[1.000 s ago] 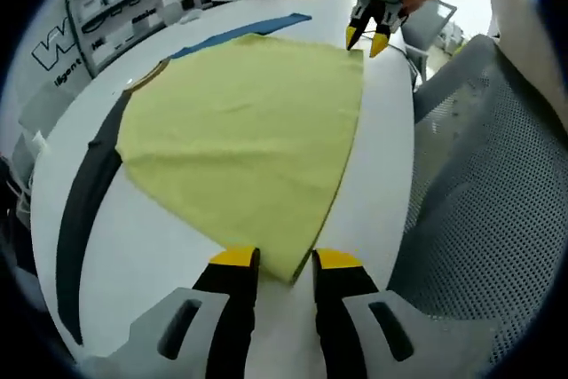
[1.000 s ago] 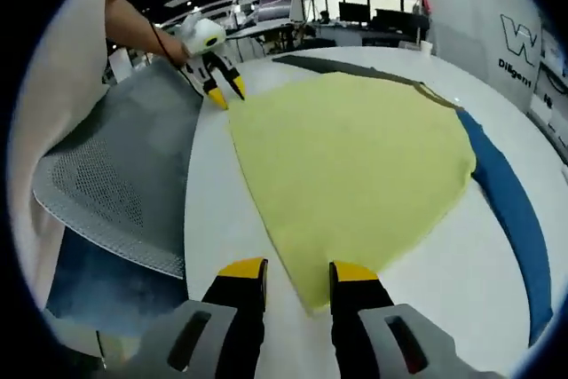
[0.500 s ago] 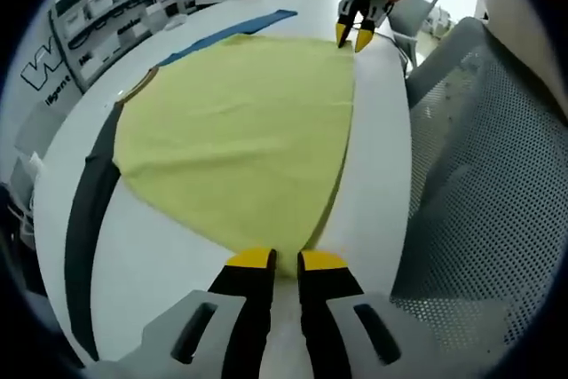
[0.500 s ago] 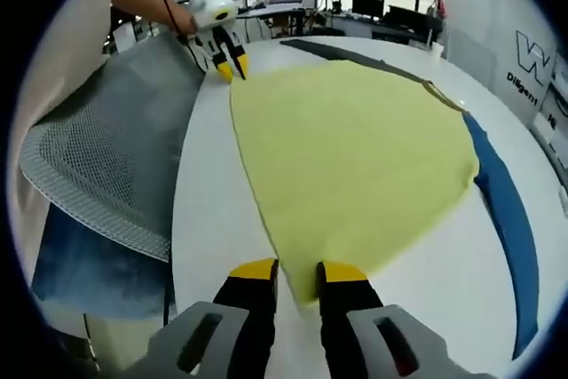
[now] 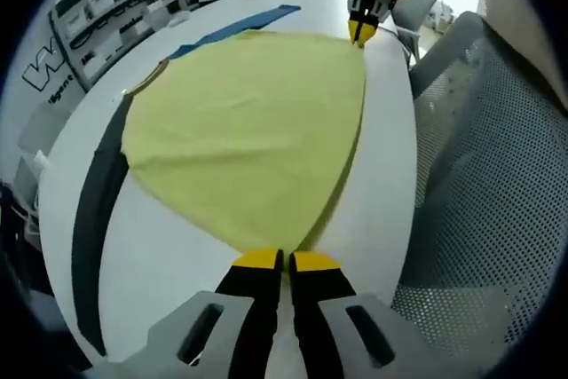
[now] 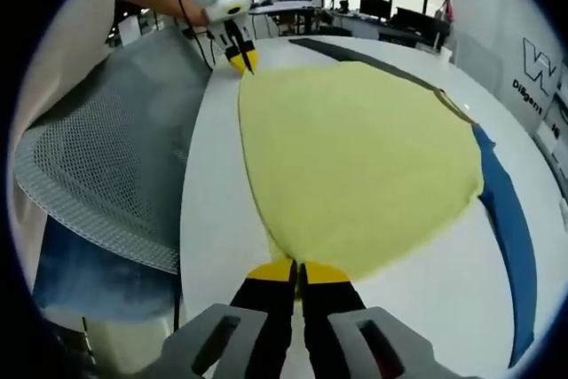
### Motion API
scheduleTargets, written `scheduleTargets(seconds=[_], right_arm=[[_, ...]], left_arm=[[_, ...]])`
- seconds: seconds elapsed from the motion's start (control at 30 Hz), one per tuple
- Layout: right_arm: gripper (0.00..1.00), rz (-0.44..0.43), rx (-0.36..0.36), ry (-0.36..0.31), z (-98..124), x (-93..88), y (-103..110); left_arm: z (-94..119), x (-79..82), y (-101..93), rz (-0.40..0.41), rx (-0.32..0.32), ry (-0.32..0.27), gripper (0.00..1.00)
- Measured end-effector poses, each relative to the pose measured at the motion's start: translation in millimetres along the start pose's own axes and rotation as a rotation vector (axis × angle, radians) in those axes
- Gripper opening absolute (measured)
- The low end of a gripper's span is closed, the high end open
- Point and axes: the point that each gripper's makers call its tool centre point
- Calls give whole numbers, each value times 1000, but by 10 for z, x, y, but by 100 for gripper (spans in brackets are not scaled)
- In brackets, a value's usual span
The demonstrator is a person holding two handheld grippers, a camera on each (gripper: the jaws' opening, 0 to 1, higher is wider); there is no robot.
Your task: Fold the garment on the visible template until the final outline fits inside the template.
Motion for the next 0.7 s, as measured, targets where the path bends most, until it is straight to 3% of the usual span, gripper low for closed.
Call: scheduleTargets(seconds=[0.57, 0.7], right_arm=[[0, -12, 16, 7, 27, -41, 153], [1, -40, 31, -6, 88, 6, 138]], left_arm=[[33, -41, -161, 39, -39, -9, 4], [59, -23, -181, 67, -58, -13, 10]])
Point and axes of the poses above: the point that each gripper's makers call its tool centre point, and the gripper's own axes: z roughly backward along the fingers, y roughly to its left, x roughly out of its top, and after that the axes turned 1 degree about y, right-handed
